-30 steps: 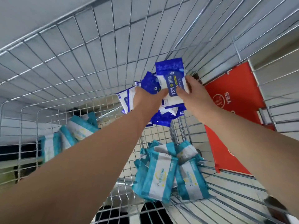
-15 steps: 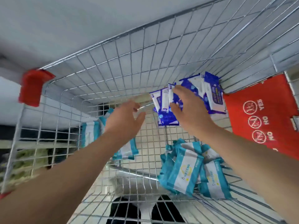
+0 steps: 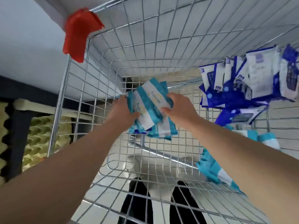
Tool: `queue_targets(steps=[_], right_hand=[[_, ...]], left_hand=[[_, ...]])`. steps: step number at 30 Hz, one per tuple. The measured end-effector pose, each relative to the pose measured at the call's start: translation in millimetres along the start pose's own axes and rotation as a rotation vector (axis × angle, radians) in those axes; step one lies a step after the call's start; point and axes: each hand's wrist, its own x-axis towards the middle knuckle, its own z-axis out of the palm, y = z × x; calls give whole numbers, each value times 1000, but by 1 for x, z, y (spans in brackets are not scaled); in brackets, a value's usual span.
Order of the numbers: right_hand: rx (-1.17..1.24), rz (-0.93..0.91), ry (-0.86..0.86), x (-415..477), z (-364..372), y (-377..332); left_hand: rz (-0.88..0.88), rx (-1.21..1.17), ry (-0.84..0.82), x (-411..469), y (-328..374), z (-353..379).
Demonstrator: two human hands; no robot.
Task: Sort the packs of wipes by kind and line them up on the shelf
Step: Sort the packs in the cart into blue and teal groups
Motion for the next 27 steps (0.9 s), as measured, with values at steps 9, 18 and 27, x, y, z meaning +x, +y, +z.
queue_targets(steps=[9, 18, 27], right_hand=[[235, 88, -37, 9, 5, -5], [339, 160, -62, 10, 0, -8], [364, 234, -102, -5, -9, 9]], left_hand=[[-17, -85, 8, -2, 0, 4], [-142, -315, -96, -1, -11, -4], [-151, -501, -113, -10, -12, 2]])
